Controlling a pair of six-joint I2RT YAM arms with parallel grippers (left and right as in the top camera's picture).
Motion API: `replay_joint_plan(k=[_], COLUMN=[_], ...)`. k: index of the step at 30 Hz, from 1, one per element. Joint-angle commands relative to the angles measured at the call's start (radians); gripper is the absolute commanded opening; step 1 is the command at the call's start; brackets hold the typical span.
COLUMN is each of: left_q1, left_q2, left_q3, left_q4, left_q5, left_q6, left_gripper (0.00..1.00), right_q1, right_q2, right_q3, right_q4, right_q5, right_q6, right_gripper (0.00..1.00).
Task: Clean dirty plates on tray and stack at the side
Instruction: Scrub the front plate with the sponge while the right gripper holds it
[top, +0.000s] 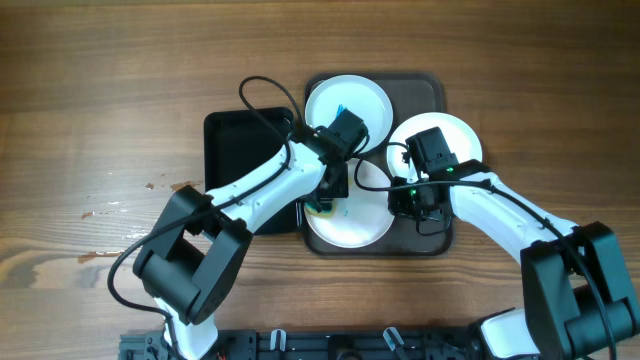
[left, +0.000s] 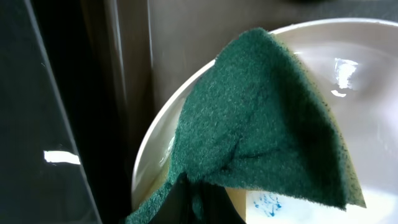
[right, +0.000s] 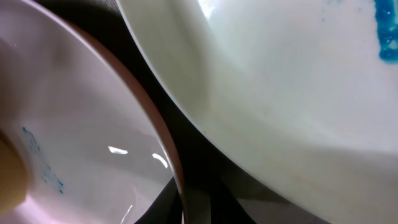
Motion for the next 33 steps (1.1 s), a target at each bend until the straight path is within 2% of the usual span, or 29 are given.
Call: replay_joint_plan(k=[1, 4, 7, 11, 15, 17, 19, 22, 26, 29, 30, 31, 33], left_q1=[0.014, 0.005, -0.027, -0.044, -0.042, -0.041, -0.04, -0.039, -0.029, -0.012, 0.002, 0.031, 0.052], left_q2=[0.019, 0.029, 0.091, 0.116, 0.112, 0.112, 0.112, 0.112, 0.11, 0.11, 0.11, 0.11, 0.11], left_q3=[0.03, 0.025, 0.024, 0.024, 0.024, 0.024, 0.024, 0.024, 0.024, 0.024, 0.024, 0.024, 0.024], left_q4=[0.008, 0.092, 0.209, 0.255, 0.324, 0.312, 0.277, 0.154, -0.018, -0.023, -0.027, -0.022, 0.007], left_q5=[-0.063, 0.114, 0.364, 0.546, 0.678, 0.653, 0.566, 0.32, -0.134, -0.24, -0.256, -0.227, -0.103], left_q6=[0.042, 0.042, 0.042, 0.043, 0.045, 0.045, 0.045, 0.045, 0.045, 0.028, -0.011, -0.05, -0.048], left_gripper=[0.04, 0.04, 0.04, 0.04, 0.04, 0.04, 0.04, 0.04, 0.04, 0.04, 0.04, 0.04, 0.04], right_q1=[-0.001, -0.001, -0.001, -0.001, -0.001, -0.001, -0.001, -0.017, -0.029, -0.029, -0.029, -0.029, -0.029], right_q2=[0.023, 0.023, 0.023, 0.023, 0.023, 0.023, 0.023, 0.023, 0.024, 0.024, 0.024, 0.024, 0.024], right_q3=[-0.013, -0.013, -0.013, -0.013, -0.013, -0.013, -0.013, -0.013, -0.014, -0.015, -0.015, -0.016, -0.016], right_q4=[-0.01, -0.01, -0.01, -0.01, -0.013, -0.016, -0.008, -0.007, -0.018, -0.029, -0.034, -0.041, -0.042], right_q5=[0.044, 0.044, 0.044, 0.044, 0.044, 0.044, 0.063, 0.124, 0.123, 0.124, 0.124, 0.124, 0.124], right_q6=[0.006, 0.006, 0.006, 0.004, 0.003, 0.005, 0.006, 0.036, 0.003, 0.003, 0.003, 0.0, -0.022], right_gripper=[0.17, 0.17, 0.17, 0.16, 0.08, 0.04, 0.04, 0.04, 0.04, 0.04, 0.04, 0.04, 0.04])
